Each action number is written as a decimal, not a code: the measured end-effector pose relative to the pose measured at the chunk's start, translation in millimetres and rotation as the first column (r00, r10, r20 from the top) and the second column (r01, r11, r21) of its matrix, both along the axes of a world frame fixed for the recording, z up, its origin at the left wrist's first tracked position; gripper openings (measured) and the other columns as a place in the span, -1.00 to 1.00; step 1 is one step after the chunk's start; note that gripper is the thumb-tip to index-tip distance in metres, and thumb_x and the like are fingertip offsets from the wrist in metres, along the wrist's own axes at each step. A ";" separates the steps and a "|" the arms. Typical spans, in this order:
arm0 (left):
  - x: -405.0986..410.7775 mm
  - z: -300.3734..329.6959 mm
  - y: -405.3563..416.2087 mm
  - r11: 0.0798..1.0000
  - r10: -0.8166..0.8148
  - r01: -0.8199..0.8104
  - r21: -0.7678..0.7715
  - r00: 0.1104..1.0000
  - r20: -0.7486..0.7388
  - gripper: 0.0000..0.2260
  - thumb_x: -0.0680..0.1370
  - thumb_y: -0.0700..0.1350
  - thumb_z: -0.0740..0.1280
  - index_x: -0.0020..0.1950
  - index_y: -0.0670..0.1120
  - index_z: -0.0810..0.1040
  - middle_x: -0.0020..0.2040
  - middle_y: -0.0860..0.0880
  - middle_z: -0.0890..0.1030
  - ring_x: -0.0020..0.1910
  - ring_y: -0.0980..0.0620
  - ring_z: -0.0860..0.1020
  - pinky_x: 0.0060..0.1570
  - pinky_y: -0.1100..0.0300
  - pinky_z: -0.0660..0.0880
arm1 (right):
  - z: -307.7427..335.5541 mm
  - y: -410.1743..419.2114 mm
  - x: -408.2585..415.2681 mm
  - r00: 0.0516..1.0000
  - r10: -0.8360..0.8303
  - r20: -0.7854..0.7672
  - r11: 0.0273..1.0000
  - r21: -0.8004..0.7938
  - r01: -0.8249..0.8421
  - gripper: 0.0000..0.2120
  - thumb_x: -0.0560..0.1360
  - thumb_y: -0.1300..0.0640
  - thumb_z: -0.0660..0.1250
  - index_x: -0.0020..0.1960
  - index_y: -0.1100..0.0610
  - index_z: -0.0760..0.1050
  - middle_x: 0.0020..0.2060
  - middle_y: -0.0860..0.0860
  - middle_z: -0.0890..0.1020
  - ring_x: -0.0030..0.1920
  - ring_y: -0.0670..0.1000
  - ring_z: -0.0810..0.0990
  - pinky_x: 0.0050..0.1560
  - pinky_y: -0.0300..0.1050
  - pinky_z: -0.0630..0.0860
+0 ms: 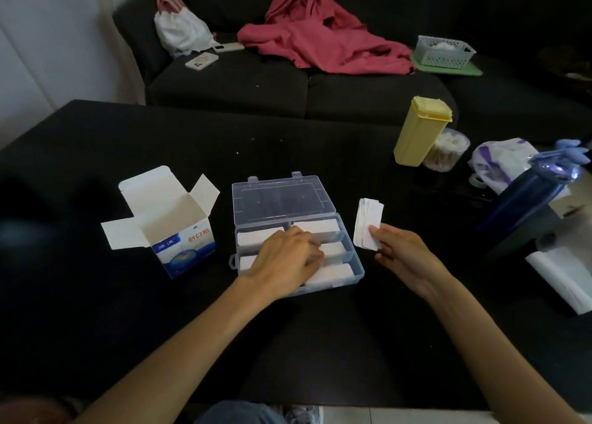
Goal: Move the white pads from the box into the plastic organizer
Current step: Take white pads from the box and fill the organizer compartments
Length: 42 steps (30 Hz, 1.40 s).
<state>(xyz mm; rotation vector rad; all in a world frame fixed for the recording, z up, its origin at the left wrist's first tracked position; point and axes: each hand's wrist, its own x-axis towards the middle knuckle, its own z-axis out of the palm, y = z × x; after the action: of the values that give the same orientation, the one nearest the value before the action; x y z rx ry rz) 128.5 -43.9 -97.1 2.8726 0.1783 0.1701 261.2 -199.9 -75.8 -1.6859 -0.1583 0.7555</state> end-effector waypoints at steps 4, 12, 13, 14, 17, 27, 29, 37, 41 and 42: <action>-5.9 -1.3 2.8 1.000 -0.006 0.005 -0.026 1.000 -0.014 -0.74 0.61 0.01 0.18 0.25 0.09 0.56 0.38 0.13 0.41 0.25 0.07 0.38 0.19 0.13 0.34 | -0.3 -1.3 -0.5 1.000 0.009 -0.006 1.000 0.007 -0.009 -0.86 0.53 0.12 0.28 0.03 0.11 0.55 -0.12 0.01 0.62 -0.04 -0.05 0.55 -0.08 -0.17 0.43; -0.2 -2.8 6.0 0.984 0.060 -0.065 -0.167 0.998 -0.036 -0.76 0.60 0.01 0.21 0.22 0.09 0.58 0.25 0.10 0.56 0.19 0.08 0.48 0.22 0.10 0.37 | -0.3 1.5 1.4 1.000 0.004 0.001 1.000 -0.011 -0.004 -0.80 0.52 0.10 0.29 0.11 0.15 0.53 -0.09 0.04 0.60 -0.05 -0.03 0.54 -0.09 -0.19 0.42; 0.3 -2.0 6.4 0.978 0.085 -0.089 -0.189 0.996 -0.025 -0.75 0.60 -0.01 0.23 0.25 0.09 0.55 0.23 0.08 0.57 0.17 0.07 0.50 0.21 0.10 0.40 | -0.5 2.0 1.6 1.000 0.003 0.003 1.000 -0.013 -0.002 -0.80 0.52 0.10 0.29 0.11 0.15 0.53 -0.08 0.04 0.60 -0.04 -0.03 0.54 -0.08 -0.18 0.42; 1.0 -1.2 7.0 0.973 0.109 -0.110 -0.204 0.994 -0.016 -0.73 0.60 -0.02 0.24 0.29 0.09 0.52 0.20 0.06 0.59 0.14 0.07 0.51 0.19 0.10 0.43 | -0.5 2.3 1.9 1.000 0.000 0.004 1.000 -0.013 0.000 -0.81 0.52 0.10 0.29 0.10 0.15 0.53 -0.07 0.05 0.60 -0.03 -0.02 0.54 -0.08 -0.18 0.43; 4.3 0.0 9.0 0.970 0.149 -0.150 -0.193 0.989 -0.024 -0.69 0.60 -0.06 0.24 0.35 0.09 0.46 0.13 0.01 0.60 0.08 0.06 0.53 0.13 0.13 0.47 | -0.9 2.6 2.7 1.000 0.008 0.003 1.000 -0.013 -0.008 -0.85 0.52 0.10 0.29 0.04 0.13 0.54 -0.09 0.04 0.60 -0.03 -0.02 0.54 -0.05 -0.17 0.42; 27.2 9.9 2.9 0.976 0.198 -0.194 -0.102 0.980 0.024 -0.79 0.57 -0.04 0.29 0.17 0.05 0.62 0.03 0.02 0.65 -0.04 0.03 0.57 0.00 0.16 0.52 | 21.3 6.5 9.2 0.957 0.241 0.163 0.955 -0.217 -0.203 -0.93 0.54 0.11 0.27 0.01 -0.01 0.48 -0.10 0.03 0.58 -0.05 -0.04 0.52 -0.07 -0.18 0.45; 24.4 15.1 7.5 0.933 0.289 -0.267 -0.243 0.956 0.058 -0.80 0.57 -0.03 0.29 0.15 0.04 0.62 0.06 0.05 0.64 -0.04 0.07 0.59 -0.03 0.18 0.51 | 31.1 5.5 14.7 0.910 0.362 0.202 0.914 -0.269 -0.304 -0.83 0.54 0.10 0.26 0.13 0.05 0.50 -0.05 0.02 0.60 -0.01 -0.04 0.55 0.03 -0.15 0.47; 12.8 47.1 24.8 0.552 0.321 -0.234 -0.800 0.946 -0.056 -0.63 0.57 0.19 0.13 0.09 -0.02 0.57 -0.02 0.10 0.61 -0.04 0.14 0.60 -0.06 0.16 0.58 | 60.8 30.7 14.4 0.673 0.630 0.387 0.767 -0.444 -0.463 -0.84 0.57 0.14 0.21 0.09 0.09 0.53 -0.04 -0.05 0.56 -0.01 -0.12 0.52 -0.10 -0.30 0.40; 14.5 54.5 16.6 0.404 0.335 -0.222 -0.887 0.939 -0.082 -0.83 0.55 0.07 0.27 0.03 0.02 0.54 -0.11 0.10 0.59 -0.19 0.20 0.59 -0.29 0.34 0.55 | 64.6 53.2 3.8 0.569 0.734 0.370 0.673 -0.509 -0.537 -0.80 0.57 0.16 0.21 0.14 0.14 0.53 -0.03 -0.03 0.56 0.00 -0.10 0.53 -0.10 -0.32 0.42; 12.8 52.6 17.4 0.396 0.352 -0.233 -0.888 0.932 -0.087 -0.87 0.54 0.01 0.31 0.04 0.00 0.55 -0.13 0.10 0.59 -0.22 0.21 0.59 -0.30 0.35 0.54 | 65.9 56.9 3.0 0.555 0.759 0.341 0.642 -0.533 -0.551 -0.79 0.57 0.17 0.21 0.15 0.15 0.54 -0.03 -0.04 0.56 0.00 -0.11 0.53 -0.11 -0.33 0.43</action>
<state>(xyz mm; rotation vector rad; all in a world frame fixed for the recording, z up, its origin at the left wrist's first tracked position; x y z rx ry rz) 141.3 -26.5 -44.5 1.7097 0.5705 0.2212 264.2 -143.0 -10.0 -2.2002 -1.2107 0.8716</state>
